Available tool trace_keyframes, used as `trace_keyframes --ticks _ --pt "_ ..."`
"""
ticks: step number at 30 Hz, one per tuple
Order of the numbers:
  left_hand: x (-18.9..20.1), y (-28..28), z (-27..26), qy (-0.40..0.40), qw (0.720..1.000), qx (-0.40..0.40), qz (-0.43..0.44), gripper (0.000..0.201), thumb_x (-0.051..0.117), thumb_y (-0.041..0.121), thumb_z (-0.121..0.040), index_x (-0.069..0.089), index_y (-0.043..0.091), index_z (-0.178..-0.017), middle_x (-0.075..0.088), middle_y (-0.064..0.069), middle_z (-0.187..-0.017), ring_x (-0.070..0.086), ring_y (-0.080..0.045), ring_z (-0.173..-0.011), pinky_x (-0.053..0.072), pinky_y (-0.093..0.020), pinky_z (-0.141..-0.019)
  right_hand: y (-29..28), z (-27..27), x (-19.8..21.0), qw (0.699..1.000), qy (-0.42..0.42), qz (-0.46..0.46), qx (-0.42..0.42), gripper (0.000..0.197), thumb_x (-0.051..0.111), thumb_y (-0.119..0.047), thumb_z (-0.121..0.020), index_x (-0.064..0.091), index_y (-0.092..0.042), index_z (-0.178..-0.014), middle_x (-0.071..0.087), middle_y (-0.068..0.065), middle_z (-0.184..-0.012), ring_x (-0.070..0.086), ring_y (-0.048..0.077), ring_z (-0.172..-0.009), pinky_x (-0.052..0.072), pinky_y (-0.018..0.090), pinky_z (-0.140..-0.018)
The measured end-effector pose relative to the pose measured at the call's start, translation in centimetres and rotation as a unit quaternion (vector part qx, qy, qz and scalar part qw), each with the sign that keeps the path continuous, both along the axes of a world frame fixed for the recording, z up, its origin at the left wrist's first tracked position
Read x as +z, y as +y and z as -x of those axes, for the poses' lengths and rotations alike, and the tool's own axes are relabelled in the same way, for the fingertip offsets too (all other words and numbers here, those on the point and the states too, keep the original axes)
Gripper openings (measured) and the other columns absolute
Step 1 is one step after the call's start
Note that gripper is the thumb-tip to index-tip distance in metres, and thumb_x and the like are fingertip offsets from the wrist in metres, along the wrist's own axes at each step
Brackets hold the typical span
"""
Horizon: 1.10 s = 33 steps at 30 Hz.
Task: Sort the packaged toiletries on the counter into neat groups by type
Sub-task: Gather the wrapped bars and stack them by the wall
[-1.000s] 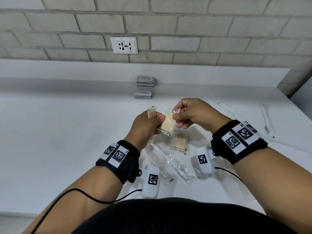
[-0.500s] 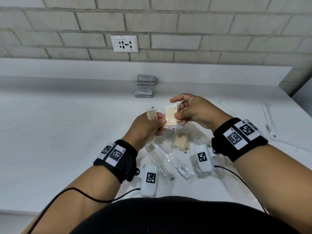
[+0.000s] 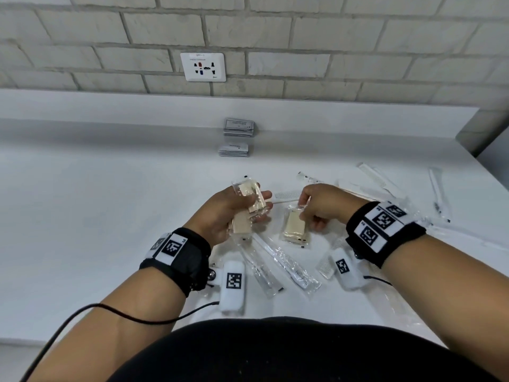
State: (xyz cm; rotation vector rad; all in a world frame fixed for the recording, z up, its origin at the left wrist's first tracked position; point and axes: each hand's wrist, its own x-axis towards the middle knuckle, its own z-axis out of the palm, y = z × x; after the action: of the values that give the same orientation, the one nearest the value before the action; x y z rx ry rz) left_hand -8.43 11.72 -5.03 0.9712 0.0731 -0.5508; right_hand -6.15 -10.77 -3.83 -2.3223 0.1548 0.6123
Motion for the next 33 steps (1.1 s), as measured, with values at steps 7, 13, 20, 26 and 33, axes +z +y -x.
trace_keyframes --ticks 7,13,20,26,33 --pt "0.3 -0.4 0.2 -0.064 0.993 0.046 -0.083 0.032 0.058 -0.006 -0.087 0.053 -0.015 -0.116 0.067 -0.022 -0.091 0.069 -0.026 -0.073 0.058 -0.033 -0.065 1.9 -0.2 4.3 0.986 -0.158 -0.053 0.023 0.017 0.074 -0.027 -0.082 0.067 -0.013 -0.088 0.065 0.000 -0.071 0.058 0.014 -0.052 0.045 0.024 -0.049" --pt "1.0 -1.0 0.1 -0.088 0.989 0.052 -0.110 0.026 0.057 0.023 -0.093 0.060 -0.001 -0.103 0.069 -0.012 -0.089 0.070 -0.020 -0.076 0.058 -0.035 -0.073 4.5 1.1 4.2 0.961 -0.211 -0.180 0.003 0.014 0.080 -0.007 -0.074 0.066 -0.010 -0.071 0.063 -0.002 -0.062 0.060 0.015 -0.051 0.049 0.027 -0.053" --pt "1.5 0.2 0.0 0.002 0.999 0.043 -0.027 0.016 0.051 0.020 -0.095 0.061 0.010 -0.103 0.062 -0.010 -0.092 0.066 -0.013 -0.066 0.056 -0.022 -0.064 3.8 1.6 1.9 0.787 -0.589 0.031 0.180 0.017 0.063 -0.019 -0.085 0.076 -0.011 -0.077 0.066 0.001 -0.074 0.064 0.022 -0.062 0.053 0.032 -0.056" --pt "1.7 0.3 -0.1 -0.019 0.998 0.054 -0.041 0.023 0.059 0.006 -0.089 0.061 0.010 -0.112 0.064 -0.009 -0.092 0.063 -0.017 -0.073 0.058 -0.024 -0.064 2.8 1.6 1.2 0.726 -0.654 0.063 0.204 0.020 0.059 -0.016 -0.088 0.076 -0.009 -0.080 0.068 0.003 -0.077 0.064 0.024 -0.060 0.052 0.031 -0.049" --pt "1.1 -0.1 -0.5 -0.097 0.985 0.111 -0.091 0.033 0.059 -0.007 -0.086 0.059 0.004 -0.117 0.068 -0.011 -0.090 0.065 -0.021 -0.073 0.056 -0.029 -0.068 2.6 1.4 1.5 0.893 -0.432 -0.120 0.040 0.020 0.066 -0.007 -0.087 0.072 -0.020 -0.102 0.068 -0.001 -0.101 0.066 0.011 -0.089 0.050 0.022 -0.087"
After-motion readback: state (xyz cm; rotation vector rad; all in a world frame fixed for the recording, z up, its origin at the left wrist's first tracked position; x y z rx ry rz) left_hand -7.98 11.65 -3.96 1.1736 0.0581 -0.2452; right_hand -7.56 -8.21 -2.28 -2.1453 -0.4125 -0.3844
